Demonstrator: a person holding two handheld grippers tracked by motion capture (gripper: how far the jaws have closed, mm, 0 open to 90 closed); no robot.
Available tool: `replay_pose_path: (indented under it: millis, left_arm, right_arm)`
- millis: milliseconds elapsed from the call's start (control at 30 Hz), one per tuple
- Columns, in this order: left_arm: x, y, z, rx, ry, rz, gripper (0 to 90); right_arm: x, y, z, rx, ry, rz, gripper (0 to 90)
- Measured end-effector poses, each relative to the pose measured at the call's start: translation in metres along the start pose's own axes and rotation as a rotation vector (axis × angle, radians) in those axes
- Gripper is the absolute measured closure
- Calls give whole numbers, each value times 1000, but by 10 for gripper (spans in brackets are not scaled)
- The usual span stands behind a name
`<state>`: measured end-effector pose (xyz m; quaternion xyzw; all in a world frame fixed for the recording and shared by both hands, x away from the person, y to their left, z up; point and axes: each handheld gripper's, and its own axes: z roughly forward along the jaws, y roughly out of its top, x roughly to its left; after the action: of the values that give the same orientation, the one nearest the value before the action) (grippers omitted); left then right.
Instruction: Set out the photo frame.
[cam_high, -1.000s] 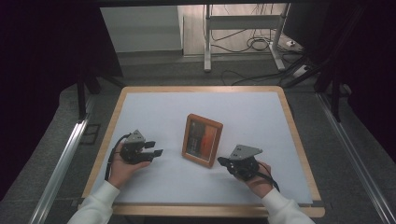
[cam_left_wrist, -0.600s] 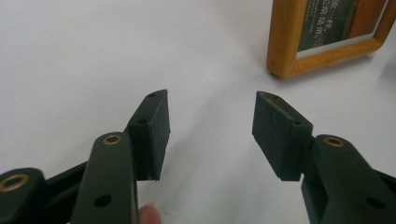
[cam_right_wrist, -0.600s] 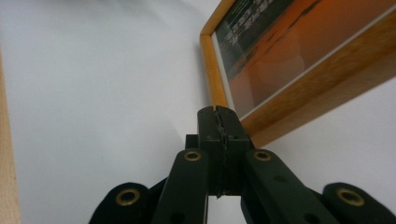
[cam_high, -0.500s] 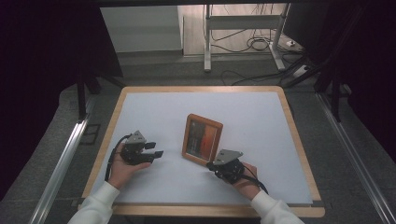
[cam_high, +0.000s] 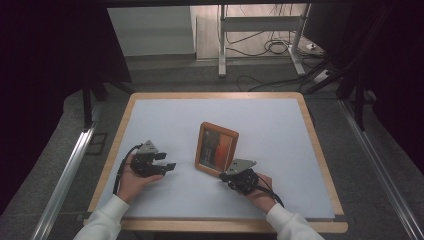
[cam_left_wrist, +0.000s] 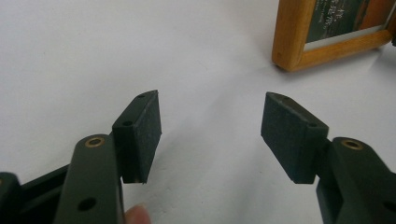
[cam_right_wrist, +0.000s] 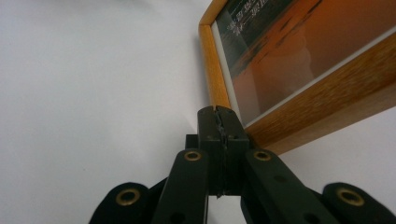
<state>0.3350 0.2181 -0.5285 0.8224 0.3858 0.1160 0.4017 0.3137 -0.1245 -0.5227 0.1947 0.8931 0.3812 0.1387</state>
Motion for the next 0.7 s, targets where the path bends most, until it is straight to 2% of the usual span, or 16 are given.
replay_pose_path:
  millis: [700]
  left_arm:
    - [0,0,1,8,-4,7,323]
  right_arm:
    - [-11,-6,-6,4,-29,28,899]
